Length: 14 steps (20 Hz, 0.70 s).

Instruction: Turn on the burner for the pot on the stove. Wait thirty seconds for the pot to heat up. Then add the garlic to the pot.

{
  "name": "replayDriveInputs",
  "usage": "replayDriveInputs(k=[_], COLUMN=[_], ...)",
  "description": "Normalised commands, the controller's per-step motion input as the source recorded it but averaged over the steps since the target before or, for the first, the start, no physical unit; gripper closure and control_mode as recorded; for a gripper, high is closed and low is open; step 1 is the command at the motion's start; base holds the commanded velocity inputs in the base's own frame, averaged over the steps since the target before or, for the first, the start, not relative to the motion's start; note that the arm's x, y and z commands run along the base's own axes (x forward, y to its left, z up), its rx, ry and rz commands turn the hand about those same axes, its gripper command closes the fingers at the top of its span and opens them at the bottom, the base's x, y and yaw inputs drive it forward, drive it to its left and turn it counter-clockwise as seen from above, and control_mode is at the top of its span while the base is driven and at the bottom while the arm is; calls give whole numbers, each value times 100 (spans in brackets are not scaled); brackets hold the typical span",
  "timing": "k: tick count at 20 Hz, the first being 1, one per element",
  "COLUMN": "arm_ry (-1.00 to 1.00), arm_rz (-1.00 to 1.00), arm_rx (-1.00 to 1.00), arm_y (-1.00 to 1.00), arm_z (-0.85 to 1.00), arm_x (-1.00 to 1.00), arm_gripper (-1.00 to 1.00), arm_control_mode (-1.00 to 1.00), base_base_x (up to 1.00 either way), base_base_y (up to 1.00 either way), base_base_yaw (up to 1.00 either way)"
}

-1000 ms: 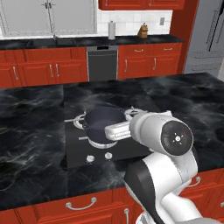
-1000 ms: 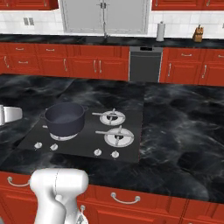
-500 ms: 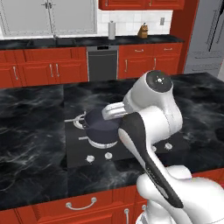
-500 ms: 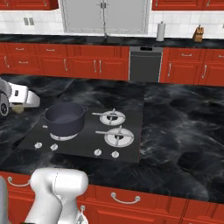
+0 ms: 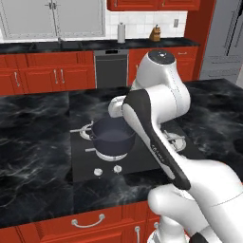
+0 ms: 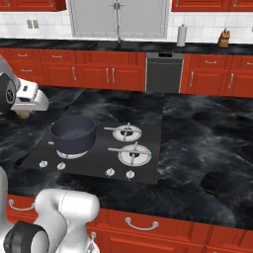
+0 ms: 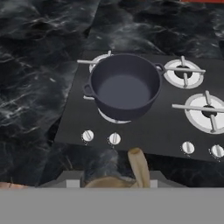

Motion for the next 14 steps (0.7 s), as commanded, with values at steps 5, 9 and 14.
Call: replayDriveInputs(k=[5,9,14], arm_ry=[0,0,4], arm_rz=[0,0,0], arm_rx=[0,0,0], arm_y=[0,0,0], arm_z=[-8,-12,-23], arm_x=[48,66,77], arm_gripper=[100,100,100], arm_control_mode=[-100,-100,-100], base_base_x=[0,0,0], base_base_y=[0,0,0], base_base_yaw=[0,0,0])
